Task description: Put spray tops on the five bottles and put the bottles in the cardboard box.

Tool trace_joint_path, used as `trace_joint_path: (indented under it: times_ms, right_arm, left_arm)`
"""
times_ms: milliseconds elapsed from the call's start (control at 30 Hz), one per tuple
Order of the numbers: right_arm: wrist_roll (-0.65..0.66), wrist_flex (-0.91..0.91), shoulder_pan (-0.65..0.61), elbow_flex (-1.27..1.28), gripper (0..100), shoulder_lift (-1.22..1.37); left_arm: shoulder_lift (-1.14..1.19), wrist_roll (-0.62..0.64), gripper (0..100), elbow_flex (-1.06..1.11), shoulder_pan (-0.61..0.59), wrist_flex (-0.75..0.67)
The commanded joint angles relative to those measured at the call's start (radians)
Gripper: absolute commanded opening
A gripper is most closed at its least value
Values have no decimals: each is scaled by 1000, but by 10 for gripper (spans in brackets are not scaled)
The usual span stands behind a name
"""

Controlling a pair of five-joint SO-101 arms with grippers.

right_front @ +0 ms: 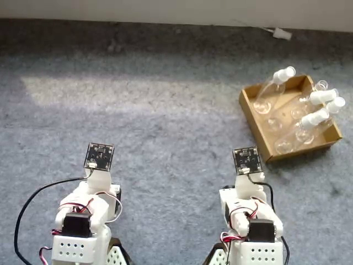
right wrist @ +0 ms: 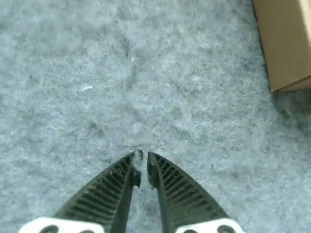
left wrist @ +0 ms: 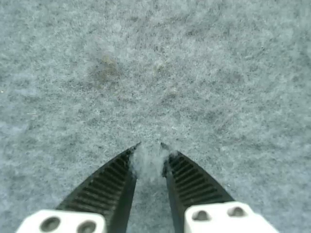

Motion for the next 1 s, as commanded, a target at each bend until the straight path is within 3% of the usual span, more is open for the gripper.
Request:
trace_joint_path:
  times_ms: [0, 167, 967]
  right_arm:
    - [-49, 8, -2, 101, 5, -8]
    - [-215, 8, -2, 101, 5, -8]
    - [-215, 8, -2, 101, 5, -8]
  left_arm:
    - [-7, 5, 31, 19, 13, 3]
    - [-7, 5, 31, 19, 13, 3]
    - [-7, 3, 31, 19, 12, 3]
